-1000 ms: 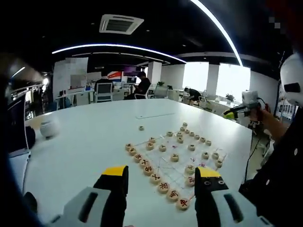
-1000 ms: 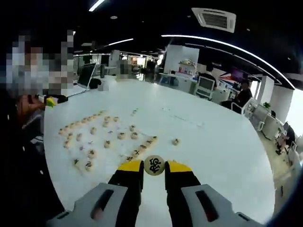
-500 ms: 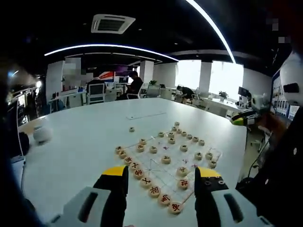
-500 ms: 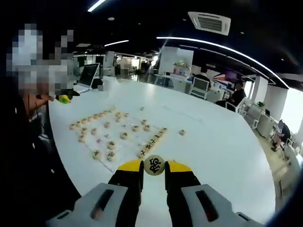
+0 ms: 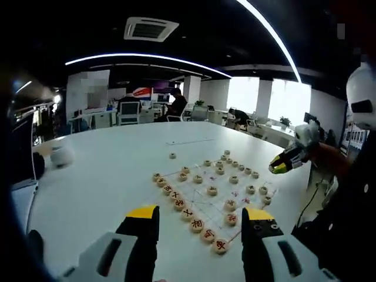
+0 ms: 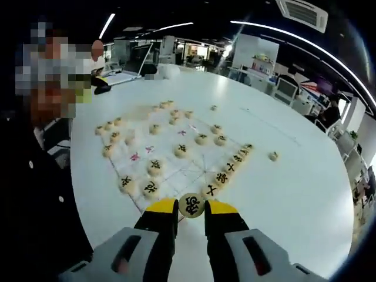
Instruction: Pick up the chess pieces one by one and place each piece onto its starting position on the chessboard, setting the pieces on their correct points until all the chess pieces are arranged in the starting layout
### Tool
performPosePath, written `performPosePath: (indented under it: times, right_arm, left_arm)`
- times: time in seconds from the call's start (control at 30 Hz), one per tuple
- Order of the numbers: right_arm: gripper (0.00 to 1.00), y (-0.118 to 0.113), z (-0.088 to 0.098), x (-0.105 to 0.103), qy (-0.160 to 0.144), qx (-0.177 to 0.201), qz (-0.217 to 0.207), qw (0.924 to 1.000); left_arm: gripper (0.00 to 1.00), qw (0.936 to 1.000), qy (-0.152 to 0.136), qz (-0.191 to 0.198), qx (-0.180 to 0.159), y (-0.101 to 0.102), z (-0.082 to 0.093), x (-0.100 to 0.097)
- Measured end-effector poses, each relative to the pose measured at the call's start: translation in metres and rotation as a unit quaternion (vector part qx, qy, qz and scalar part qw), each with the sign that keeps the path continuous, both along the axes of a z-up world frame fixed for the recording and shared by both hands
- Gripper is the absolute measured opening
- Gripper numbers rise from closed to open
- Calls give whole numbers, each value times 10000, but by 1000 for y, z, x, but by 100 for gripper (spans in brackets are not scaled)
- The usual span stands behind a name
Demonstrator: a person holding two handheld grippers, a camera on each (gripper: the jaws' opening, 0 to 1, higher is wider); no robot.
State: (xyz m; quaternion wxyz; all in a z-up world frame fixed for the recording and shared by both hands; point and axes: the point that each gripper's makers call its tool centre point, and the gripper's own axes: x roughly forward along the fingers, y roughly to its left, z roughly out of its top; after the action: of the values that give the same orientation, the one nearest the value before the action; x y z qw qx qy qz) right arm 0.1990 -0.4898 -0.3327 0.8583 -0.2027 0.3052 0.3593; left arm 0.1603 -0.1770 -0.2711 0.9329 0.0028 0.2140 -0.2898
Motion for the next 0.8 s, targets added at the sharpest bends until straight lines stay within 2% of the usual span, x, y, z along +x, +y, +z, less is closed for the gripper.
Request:
performPosePath:
  times: [0.27,0.8]
  right_arm:
    - [20,6,-25,6,349,-110,7,9993]
    - [20,2,-34,8,414,-41,-154,9990]
  left_arm:
    - [57,10000,12,50,-9,6,-1,2]
    - [57,10000,31,40,-18,6,-3,2]
